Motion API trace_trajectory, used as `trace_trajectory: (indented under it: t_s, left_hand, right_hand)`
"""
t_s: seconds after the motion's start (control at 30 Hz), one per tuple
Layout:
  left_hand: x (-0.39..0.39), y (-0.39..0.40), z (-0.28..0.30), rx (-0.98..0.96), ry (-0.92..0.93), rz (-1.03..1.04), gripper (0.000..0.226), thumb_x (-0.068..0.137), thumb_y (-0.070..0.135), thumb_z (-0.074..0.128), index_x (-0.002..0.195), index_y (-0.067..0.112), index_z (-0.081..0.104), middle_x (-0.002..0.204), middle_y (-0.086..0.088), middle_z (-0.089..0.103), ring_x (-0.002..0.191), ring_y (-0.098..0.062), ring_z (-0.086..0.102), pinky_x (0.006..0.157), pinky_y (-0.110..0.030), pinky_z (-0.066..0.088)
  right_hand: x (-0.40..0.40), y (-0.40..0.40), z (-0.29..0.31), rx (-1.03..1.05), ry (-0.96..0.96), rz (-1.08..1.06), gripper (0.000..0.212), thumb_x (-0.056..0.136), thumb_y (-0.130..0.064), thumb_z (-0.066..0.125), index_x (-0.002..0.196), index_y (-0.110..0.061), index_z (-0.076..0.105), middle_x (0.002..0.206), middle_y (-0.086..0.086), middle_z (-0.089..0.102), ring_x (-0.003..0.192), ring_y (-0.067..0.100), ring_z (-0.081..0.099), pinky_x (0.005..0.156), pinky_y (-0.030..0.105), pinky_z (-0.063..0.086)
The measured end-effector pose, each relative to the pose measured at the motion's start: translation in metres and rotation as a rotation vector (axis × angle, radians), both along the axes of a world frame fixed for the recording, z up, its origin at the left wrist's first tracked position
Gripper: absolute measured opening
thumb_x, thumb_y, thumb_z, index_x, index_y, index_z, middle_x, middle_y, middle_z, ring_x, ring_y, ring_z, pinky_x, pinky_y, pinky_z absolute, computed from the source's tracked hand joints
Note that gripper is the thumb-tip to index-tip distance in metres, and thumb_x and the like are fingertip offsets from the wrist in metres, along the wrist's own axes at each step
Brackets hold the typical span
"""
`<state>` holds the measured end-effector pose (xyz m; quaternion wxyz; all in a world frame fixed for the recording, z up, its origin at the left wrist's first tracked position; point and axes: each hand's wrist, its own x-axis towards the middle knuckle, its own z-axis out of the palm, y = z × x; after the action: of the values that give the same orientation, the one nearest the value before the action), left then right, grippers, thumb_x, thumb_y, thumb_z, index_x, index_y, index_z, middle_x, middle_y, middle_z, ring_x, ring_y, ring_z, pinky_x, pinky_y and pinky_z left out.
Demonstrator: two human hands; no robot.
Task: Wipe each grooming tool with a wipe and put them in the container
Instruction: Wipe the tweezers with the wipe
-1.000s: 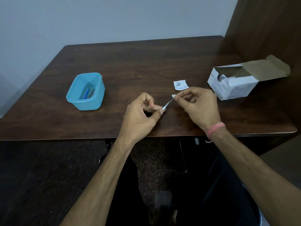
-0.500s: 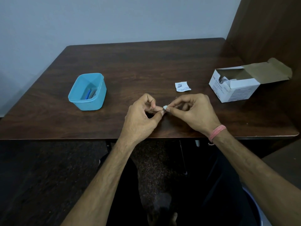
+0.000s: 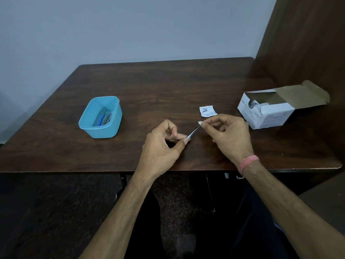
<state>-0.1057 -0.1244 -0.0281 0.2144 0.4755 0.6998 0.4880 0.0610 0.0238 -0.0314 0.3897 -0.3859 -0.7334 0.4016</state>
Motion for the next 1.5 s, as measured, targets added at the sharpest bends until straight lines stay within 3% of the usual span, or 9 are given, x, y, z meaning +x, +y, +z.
trace_trajectory:
  t_s: [0.1, 0.2, 0.33, 0.43, 0.63, 0.87, 0.97, 1.13, 1.5]
  left_hand:
    - [0.000, -0.001, 0.000, 0.000, 0.005, 0.007, 0.036, 0.099, 0.026, 0.081, 0.093, 0.032, 0.046, 0.100, 0.022, 0.085, 0.109, -0.010, 0.080, 0.109, -0.062, 0.054]
    - [-0.001, -0.001, 0.000, 0.002, 0.002, -0.001, 0.036, 0.099, 0.026, 0.080, 0.092, 0.034, 0.045, 0.100, 0.022, 0.086, 0.110, -0.009, 0.080, 0.109, -0.064, 0.053]
    - [-0.001, 0.000, 0.000, 0.005, -0.008, -0.003, 0.034, 0.098, 0.027, 0.080, 0.094, 0.032, 0.047, 0.101, 0.020, 0.086, 0.110, -0.010, 0.081, 0.109, -0.065, 0.053]
    - [-0.001, -0.001, 0.001, 0.007, -0.002, -0.006, 0.036, 0.101, 0.023, 0.080, 0.093, 0.033, 0.047, 0.102, 0.021, 0.086, 0.109, -0.007, 0.081, 0.110, -0.064, 0.053]
    - [-0.001, -0.002, 0.001, 0.016, 0.004, 0.002, 0.032, 0.101, 0.020, 0.078, 0.094, 0.030, 0.048, 0.103, 0.020, 0.086, 0.108, -0.007, 0.080, 0.108, -0.064, 0.054]
    - [0.000, -0.001, 0.000, 0.011, -0.004, 0.000, 0.034, 0.099, 0.019, 0.079, 0.093, 0.030, 0.047, 0.102, 0.021, 0.086, 0.109, -0.008, 0.080, 0.109, -0.064, 0.053]
    - [0.000, -0.001, 0.001, 0.010, 0.002, -0.001, 0.035, 0.099, 0.020, 0.079, 0.091, 0.034, 0.047, 0.102, 0.021, 0.086, 0.111, -0.008, 0.080, 0.110, -0.064, 0.053]
    - [0.001, -0.002, 0.001, -0.002, 0.004, 0.008, 0.037, 0.098, 0.020, 0.078, 0.089, 0.038, 0.047, 0.102, 0.022, 0.085, 0.110, -0.009, 0.080, 0.108, -0.063, 0.054]
    - [0.001, -0.003, 0.003, -0.008, 0.009, 0.000, 0.030, 0.100, 0.017, 0.078, 0.095, 0.027, 0.050, 0.102, 0.023, 0.085, 0.108, -0.006, 0.079, 0.109, -0.061, 0.053]
  right_hand:
    - [0.000, 0.000, -0.001, 0.004, -0.009, -0.001, 0.008, 0.090, -0.035, 0.090, 0.087, -0.030, 0.085, 0.073, -0.003, 0.078, 0.065, 0.038, 0.069, 0.067, 0.044, 0.064]
    - [0.000, -0.003, 0.000, 0.005, -0.012, 0.032, 0.007, 0.089, -0.035, 0.093, 0.087, -0.031, 0.087, 0.070, -0.006, 0.076, 0.064, 0.037, 0.068, 0.065, 0.039, 0.061]
    - [0.001, -0.006, 0.001, 0.054, -0.029, 0.077, 0.008, 0.088, -0.033, 0.094, 0.085, -0.030, 0.087, 0.054, -0.014, 0.065, 0.049, 0.011, 0.051, 0.056, 0.021, 0.044]
    - [0.002, -0.009, 0.004, 0.073, -0.042, 0.149, 0.006, 0.088, -0.028, 0.094, 0.086, -0.028, 0.088, 0.051, -0.015, 0.060, 0.047, 0.006, 0.043, 0.055, 0.013, 0.037]
    - [0.000, -0.015, 0.006, 0.122, -0.106, 0.270, 0.006, 0.088, -0.027, 0.094, 0.089, -0.028, 0.088, 0.057, -0.020, 0.066, 0.049, 0.005, 0.045, 0.052, 0.016, 0.037]
    - [-0.002, -0.002, -0.001, 0.062, -0.023, 0.016, 0.011, 0.087, -0.036, 0.094, 0.085, -0.029, 0.086, 0.068, -0.007, 0.075, 0.051, 0.012, 0.059, 0.060, 0.022, 0.050]
    - [-0.001, 0.000, -0.002, 0.025, -0.015, -0.012, 0.011, 0.088, -0.038, 0.092, 0.085, -0.030, 0.085, 0.068, -0.006, 0.075, 0.057, 0.019, 0.069, 0.066, 0.029, 0.058]
    - [-0.002, 0.000, -0.002, 0.018, -0.034, -0.017, 0.009, 0.090, -0.040, 0.090, 0.088, -0.032, 0.086, 0.070, -0.008, 0.077, 0.059, 0.016, 0.070, 0.072, 0.033, 0.061]
    - [0.001, -0.015, 0.008, 0.175, -0.122, 0.156, 0.005, 0.088, -0.029, 0.093, 0.088, -0.028, 0.088, 0.046, -0.013, 0.056, 0.051, 0.002, 0.058, 0.061, 0.008, 0.040]
